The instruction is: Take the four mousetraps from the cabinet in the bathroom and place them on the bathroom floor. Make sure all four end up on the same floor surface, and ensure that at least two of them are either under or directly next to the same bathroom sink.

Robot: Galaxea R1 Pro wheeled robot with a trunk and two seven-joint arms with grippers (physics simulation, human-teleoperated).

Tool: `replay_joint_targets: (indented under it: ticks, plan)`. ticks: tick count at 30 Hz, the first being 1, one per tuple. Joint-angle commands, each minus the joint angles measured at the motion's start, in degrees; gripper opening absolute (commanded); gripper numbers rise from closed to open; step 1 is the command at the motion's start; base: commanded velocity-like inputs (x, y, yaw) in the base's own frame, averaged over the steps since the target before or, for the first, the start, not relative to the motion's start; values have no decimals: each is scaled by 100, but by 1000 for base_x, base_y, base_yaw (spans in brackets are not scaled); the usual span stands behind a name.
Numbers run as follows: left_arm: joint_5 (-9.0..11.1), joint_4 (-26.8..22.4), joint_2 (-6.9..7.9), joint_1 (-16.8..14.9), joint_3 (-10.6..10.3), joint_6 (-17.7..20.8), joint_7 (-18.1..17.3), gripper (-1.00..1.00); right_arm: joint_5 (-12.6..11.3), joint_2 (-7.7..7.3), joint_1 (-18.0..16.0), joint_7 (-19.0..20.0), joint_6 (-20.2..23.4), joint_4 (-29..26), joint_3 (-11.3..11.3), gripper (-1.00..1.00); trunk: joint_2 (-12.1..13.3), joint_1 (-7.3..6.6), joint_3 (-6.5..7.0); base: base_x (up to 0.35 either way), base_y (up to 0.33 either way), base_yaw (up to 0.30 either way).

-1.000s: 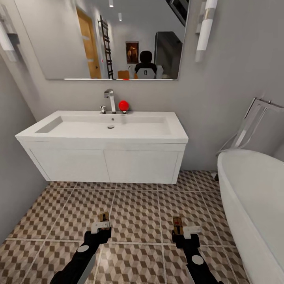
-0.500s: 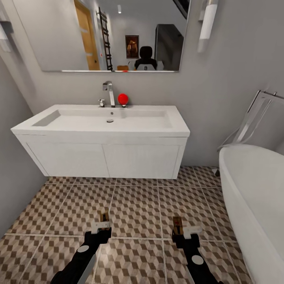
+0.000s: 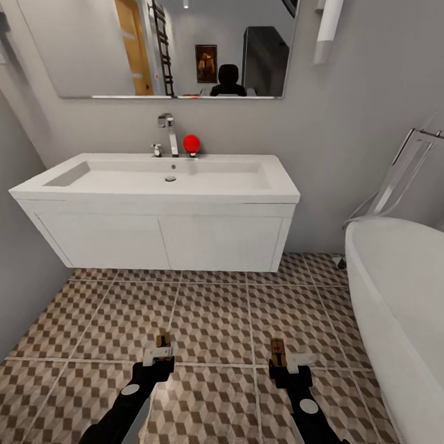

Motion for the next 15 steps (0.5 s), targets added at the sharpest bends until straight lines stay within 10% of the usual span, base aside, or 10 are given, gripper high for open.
replay_joint_targets:
  ticks: [1,15]
  plan:
    - [49,-10,4,-2,-24,27,50,-100,28,-1,-2,-23,3,0,10,-100,-44,22,-32,0,0,0]
    - [49,36,4,-2,-24,26,50,-100,28,-1,0,-23,3,0,10,-100,-605,329,-413,0,0,0]
